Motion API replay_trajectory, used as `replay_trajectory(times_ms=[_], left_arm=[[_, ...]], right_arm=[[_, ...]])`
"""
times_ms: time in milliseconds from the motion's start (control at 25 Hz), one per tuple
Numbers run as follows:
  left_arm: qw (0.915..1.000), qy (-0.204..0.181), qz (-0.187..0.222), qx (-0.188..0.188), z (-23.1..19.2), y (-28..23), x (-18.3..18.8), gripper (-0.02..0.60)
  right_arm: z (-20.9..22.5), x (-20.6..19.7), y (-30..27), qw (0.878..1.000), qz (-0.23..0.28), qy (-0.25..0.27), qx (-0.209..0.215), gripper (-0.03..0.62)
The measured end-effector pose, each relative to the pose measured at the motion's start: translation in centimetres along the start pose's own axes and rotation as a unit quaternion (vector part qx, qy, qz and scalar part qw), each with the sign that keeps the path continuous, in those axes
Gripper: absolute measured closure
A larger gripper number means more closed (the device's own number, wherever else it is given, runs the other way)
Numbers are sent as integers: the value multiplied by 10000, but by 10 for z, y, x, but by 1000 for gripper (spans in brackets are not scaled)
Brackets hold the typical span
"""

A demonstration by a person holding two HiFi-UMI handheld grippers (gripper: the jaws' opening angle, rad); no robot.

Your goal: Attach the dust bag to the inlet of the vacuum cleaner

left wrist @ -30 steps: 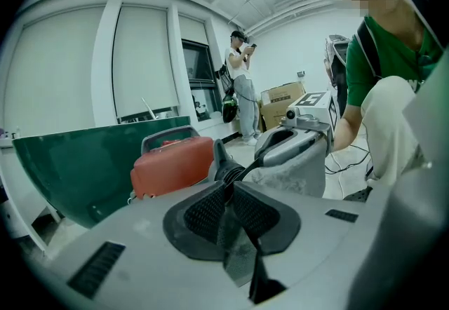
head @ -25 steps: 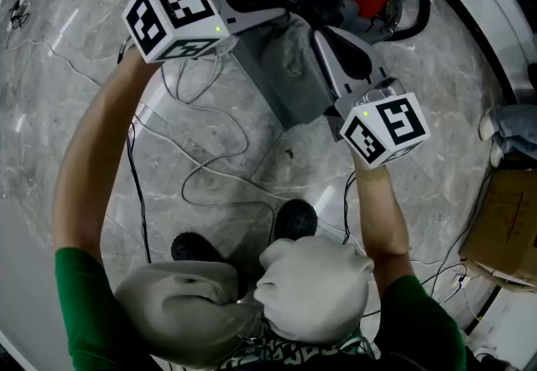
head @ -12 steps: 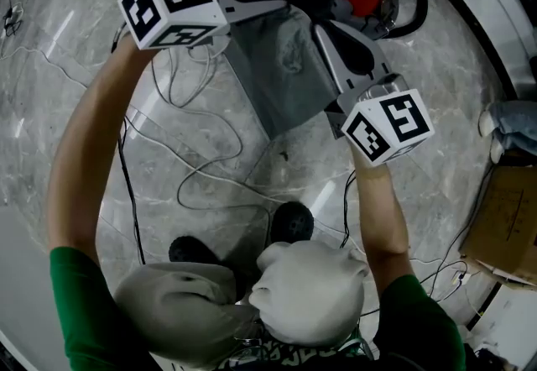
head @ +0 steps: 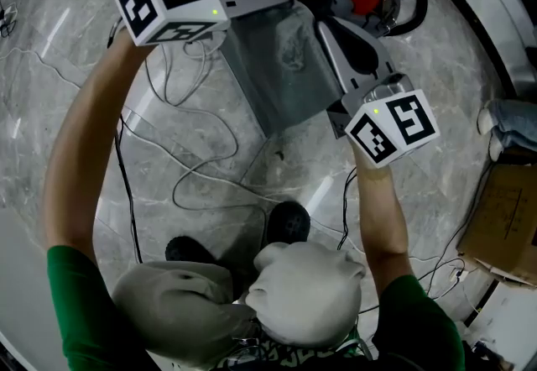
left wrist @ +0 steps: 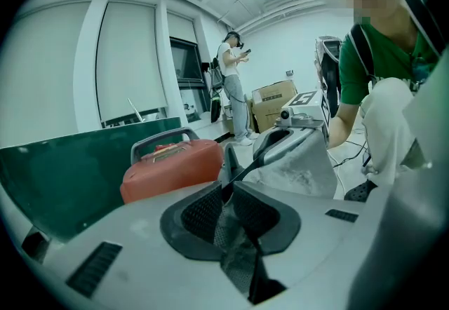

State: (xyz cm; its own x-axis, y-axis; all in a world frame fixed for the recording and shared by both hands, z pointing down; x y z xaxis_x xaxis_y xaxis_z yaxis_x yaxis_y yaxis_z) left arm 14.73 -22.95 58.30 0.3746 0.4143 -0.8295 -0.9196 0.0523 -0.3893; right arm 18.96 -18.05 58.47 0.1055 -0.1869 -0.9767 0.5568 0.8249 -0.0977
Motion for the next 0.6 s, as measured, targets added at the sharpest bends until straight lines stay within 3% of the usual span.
replay_trajectory(times_ms=[240,600], left_arm=[[9996,27,167,208,3,3,1,540],[9943,211,521,910,-2,28,20,540]], right_arm=[[-4,0,3,9997,-115,187,-62,571],[-14,28,28,9988,-1,365,-327,571]])
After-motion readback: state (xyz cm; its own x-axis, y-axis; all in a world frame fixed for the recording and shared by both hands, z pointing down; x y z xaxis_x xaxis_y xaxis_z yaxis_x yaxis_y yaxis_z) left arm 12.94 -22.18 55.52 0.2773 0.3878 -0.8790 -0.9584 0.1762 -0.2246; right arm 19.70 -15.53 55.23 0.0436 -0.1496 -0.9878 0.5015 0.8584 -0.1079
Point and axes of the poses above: the fingertips, and each gripper's own axes: y backward along the fingers, z to its right, x out of its top, the point moved 1 cm from there along y, backward along the fingers, and after that the axes turned 10 degrees about -y, right-handed, at the moved point
